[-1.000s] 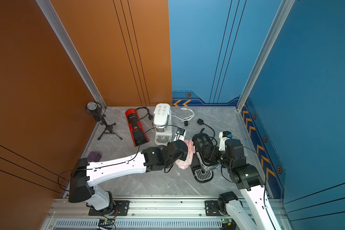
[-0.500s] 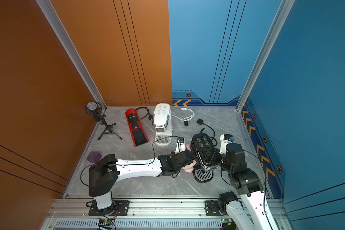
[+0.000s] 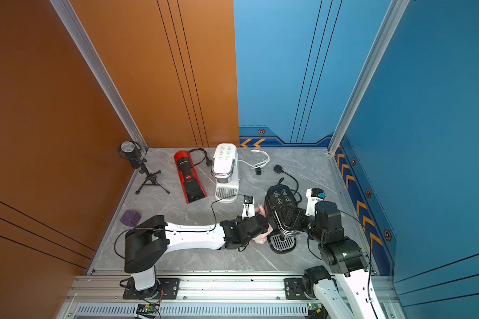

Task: Wipe the surface of a coffee machine
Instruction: Wipe the dirt from the surface of the coffee machine.

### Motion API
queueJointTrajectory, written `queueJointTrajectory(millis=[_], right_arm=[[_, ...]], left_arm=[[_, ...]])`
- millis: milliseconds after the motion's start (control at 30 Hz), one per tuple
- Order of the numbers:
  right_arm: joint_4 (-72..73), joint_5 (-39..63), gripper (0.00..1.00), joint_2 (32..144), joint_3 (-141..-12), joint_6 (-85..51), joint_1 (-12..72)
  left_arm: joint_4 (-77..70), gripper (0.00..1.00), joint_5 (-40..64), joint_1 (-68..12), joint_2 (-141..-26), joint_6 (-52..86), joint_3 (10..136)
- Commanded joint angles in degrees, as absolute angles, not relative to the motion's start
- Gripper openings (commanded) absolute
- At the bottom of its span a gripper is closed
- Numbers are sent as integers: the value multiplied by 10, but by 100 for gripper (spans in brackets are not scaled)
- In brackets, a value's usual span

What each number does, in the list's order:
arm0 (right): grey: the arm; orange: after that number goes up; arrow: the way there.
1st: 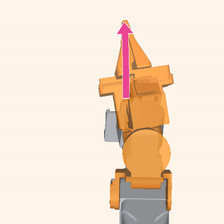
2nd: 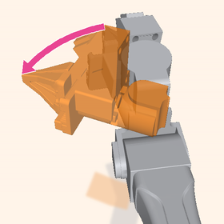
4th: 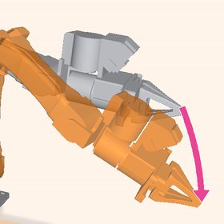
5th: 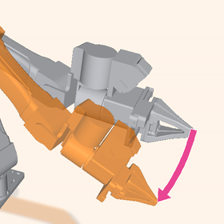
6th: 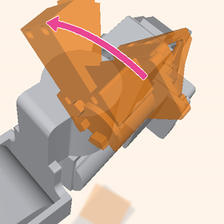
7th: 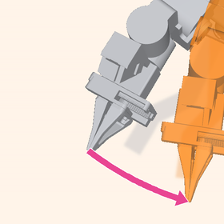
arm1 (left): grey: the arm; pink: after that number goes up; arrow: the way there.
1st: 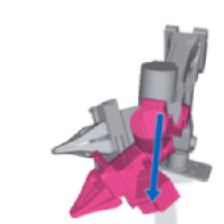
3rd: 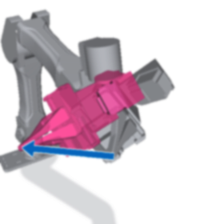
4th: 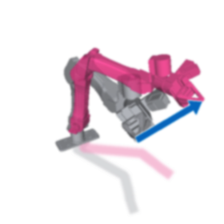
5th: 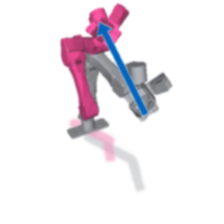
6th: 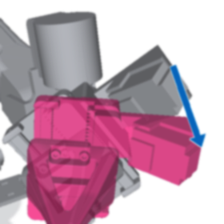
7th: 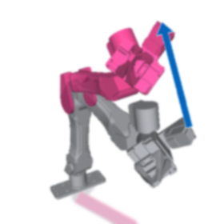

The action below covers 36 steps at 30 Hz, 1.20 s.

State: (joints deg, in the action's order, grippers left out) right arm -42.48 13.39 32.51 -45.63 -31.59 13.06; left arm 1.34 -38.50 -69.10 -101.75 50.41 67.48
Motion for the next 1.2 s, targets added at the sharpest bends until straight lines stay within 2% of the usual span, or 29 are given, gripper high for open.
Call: queueJointTrajectory(millis=[0, 233, 667, 767, 1000, 1167], right_arm=[[-462, 147, 88, 318, -456, -321, 127], [-461, 160, 94, 326, -463, -333, 127], [-461, 194, 94, 298, -432, -367, 127], [-471, 193, 94, 298, -443, -363, 126], [-489, 181, 94, 308, -474, -352, 126], [-497, 182, 95, 331, -516, -362, 126]], left_arm=[[-8, 0, -380, -696, -943, 475, 671], [-17, 0, -380, -705, -976, 527, 653], [-42, 0, -373, -703, -1113, 621, 638], [-45, 0, -362, -696, -1098, 604, 638], [-44, 0, -335, -685, -982, 506, 644], [-44, 0, -287, -678, -969, 479, 656]])
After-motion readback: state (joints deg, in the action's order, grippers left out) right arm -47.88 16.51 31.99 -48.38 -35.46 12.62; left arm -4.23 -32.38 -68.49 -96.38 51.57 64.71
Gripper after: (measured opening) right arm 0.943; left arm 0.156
